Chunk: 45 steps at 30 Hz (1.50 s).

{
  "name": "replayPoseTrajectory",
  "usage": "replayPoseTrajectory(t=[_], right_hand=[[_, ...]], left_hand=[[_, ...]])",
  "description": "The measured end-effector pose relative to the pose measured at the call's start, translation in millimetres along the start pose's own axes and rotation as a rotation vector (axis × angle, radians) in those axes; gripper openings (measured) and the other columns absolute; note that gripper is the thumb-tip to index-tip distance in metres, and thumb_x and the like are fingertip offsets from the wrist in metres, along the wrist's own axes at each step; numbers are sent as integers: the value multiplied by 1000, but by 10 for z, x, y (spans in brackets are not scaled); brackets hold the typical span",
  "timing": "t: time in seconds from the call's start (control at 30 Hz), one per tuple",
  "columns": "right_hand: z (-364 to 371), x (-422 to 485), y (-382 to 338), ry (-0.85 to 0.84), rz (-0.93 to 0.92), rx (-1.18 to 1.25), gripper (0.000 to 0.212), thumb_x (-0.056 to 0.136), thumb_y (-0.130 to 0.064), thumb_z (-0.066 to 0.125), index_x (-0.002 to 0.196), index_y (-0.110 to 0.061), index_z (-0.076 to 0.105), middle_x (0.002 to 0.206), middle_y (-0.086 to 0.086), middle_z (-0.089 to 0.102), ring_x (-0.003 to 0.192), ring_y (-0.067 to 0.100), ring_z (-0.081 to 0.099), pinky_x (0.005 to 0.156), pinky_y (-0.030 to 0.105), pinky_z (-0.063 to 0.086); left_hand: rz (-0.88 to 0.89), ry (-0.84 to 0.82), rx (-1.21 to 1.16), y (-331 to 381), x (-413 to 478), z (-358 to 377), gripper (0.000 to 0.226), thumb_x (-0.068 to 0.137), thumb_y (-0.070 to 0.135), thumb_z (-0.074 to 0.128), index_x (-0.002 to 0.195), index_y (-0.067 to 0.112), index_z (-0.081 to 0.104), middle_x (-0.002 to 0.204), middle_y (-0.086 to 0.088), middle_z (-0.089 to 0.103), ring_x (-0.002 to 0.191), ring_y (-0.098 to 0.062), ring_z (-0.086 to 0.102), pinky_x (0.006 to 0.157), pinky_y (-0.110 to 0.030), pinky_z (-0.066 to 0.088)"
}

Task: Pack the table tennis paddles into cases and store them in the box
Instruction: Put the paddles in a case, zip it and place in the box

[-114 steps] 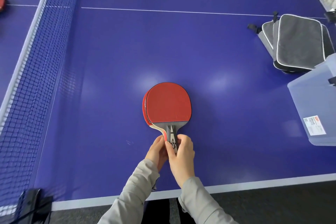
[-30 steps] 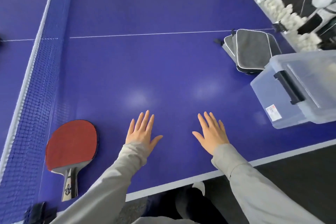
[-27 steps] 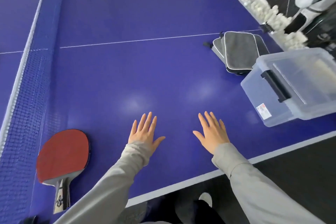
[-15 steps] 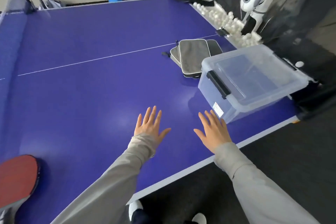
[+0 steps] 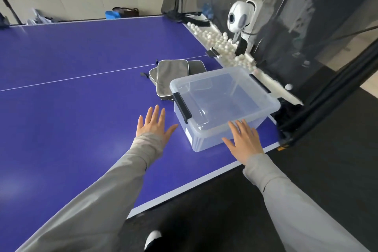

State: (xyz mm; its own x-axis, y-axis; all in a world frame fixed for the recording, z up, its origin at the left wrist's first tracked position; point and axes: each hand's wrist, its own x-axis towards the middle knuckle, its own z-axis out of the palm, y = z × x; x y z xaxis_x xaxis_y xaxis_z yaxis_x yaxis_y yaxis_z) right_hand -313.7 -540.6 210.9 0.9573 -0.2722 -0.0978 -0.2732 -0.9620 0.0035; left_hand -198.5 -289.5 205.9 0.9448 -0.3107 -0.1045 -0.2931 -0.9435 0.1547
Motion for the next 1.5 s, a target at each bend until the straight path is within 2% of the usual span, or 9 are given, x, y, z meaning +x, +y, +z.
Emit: replayPoseTrajectory(t=[0.37,0.53,0.7,0.83,0.97,1.1,1.27,1.5], right_hand=[[-82,985,316,18,-61,44,62,98,-50,30,150,-21,15,159,3,16,148,21,4,116,44,12],[-134,1485,436,13,-123,22,61,98,-50,29,150,-23,15,159,1,16,148,20,4,116,43,12],[-268,2026,350,22,-213,40,60,98,-48,31,150,-20,16,157,1,20,147,20,7,116,41,13],[-361,2524,190,44,-283,46,61,98,-47,34,149,-16,21,152,3,30,143,21,21,114,39,19],[-381,3123,-7,39,-314,132,60,97,-45,39,146,-11,29,144,7,42,133,26,34,108,38,29],[-327,3784,-246,-15,-276,151,56,96,-47,41,137,-8,41,134,12,49,125,31,40,97,42,36],[-102,4516,-563,-128,-178,215,59,94,-52,42,124,-3,52,129,17,53,124,35,41,98,44,37],[273,5122,-889,-269,21,337,78,88,-65,39,132,-1,45,138,17,46,131,33,37,105,44,31]], left_hand=[[-85,26,-123,504,885,90,77,91,65,23,151,22,2,160,6,-1,147,-14,-3,119,-42,6],[-195,29,-215,576,1398,66,79,91,63,27,151,18,2,160,5,1,147,-15,1,119,-42,10],[-294,28,-312,644,1861,16,80,91,64,29,150,14,8,158,1,14,145,-18,11,116,-42,18],[-391,25,-379,751,2115,77,82,89,65,31,148,11,15,151,-3,27,139,-21,25,107,-39,27],[-539,64,-420,786,2190,167,74,86,66,39,133,10,32,130,-5,43,123,-24,40,93,-38,36],[-624,78,-426,778,2200,190,77,80,71,44,128,11,36,122,-3,45,119,-22,41,93,-35,39],[-647,86,-455,753,2236,258,74,79,71,46,127,16,37,119,2,45,116,-18,43,91,-32,41],[-663,118,-483,715,2262,363,70,77,72,46,126,23,38,110,10,43,114,-13,45,82,-25,39]])
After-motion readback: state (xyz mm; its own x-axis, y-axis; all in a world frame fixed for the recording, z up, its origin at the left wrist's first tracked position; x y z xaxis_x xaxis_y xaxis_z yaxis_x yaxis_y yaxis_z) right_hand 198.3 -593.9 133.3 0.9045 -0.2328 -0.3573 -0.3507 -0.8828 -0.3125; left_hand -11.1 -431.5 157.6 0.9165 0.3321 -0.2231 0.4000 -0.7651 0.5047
